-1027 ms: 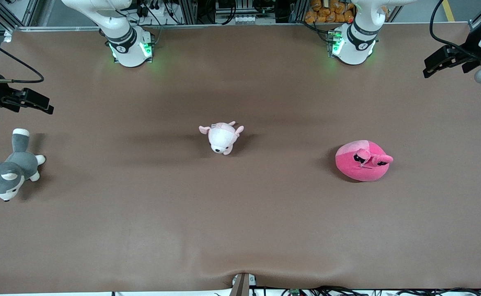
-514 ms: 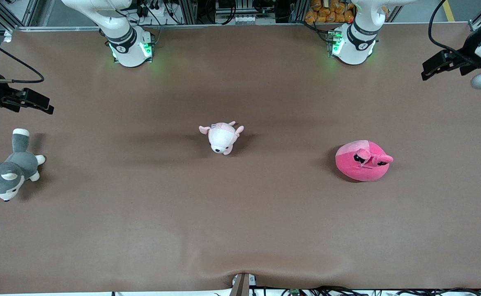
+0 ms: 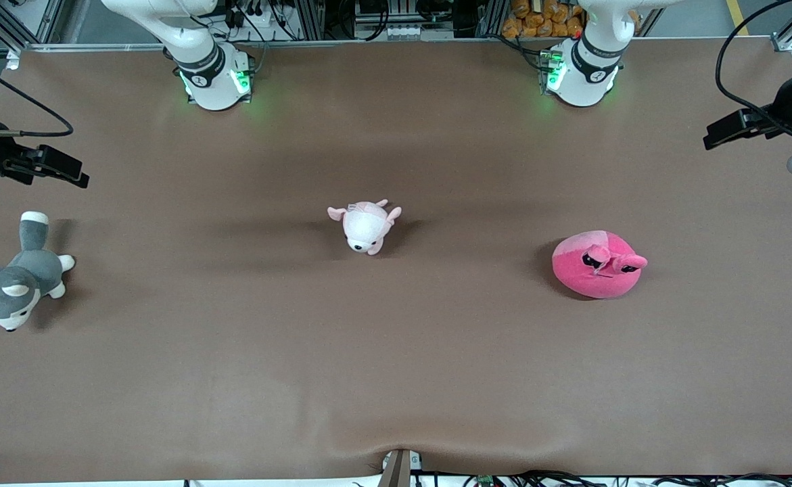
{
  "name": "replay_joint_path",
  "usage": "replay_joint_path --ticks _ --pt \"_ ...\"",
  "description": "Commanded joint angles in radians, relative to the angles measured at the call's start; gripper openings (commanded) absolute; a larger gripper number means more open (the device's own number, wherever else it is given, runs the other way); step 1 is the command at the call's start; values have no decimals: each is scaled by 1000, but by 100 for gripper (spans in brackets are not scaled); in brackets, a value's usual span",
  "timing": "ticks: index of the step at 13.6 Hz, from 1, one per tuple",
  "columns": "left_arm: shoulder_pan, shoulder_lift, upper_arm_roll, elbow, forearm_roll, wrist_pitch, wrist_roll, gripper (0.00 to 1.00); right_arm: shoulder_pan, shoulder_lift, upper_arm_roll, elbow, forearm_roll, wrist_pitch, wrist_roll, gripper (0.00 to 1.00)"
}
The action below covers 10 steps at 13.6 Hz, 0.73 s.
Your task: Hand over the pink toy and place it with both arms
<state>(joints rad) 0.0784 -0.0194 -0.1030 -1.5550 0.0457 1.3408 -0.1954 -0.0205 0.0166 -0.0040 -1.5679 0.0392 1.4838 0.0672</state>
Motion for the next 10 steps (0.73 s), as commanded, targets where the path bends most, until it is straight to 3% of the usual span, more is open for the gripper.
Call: replay_joint_path --ticks 1,5,8,10 --pt "18 -2 -4 -42 -15 53 5 100 -9 -6 10 -6 -15 0 -7 100" --pt "17 42 -6 -114 -20 213 -59 100 -9 -6 10 -6 -15 0 -7 100" --pt "14 104 -12 -114 -36 271 -217 100 -7 -6 10 -6 -15 0 -7 100" --pt "11 146 -12 -105 -107 284 -361 100 -7 -6 10 -6 -15 0 -7 100"
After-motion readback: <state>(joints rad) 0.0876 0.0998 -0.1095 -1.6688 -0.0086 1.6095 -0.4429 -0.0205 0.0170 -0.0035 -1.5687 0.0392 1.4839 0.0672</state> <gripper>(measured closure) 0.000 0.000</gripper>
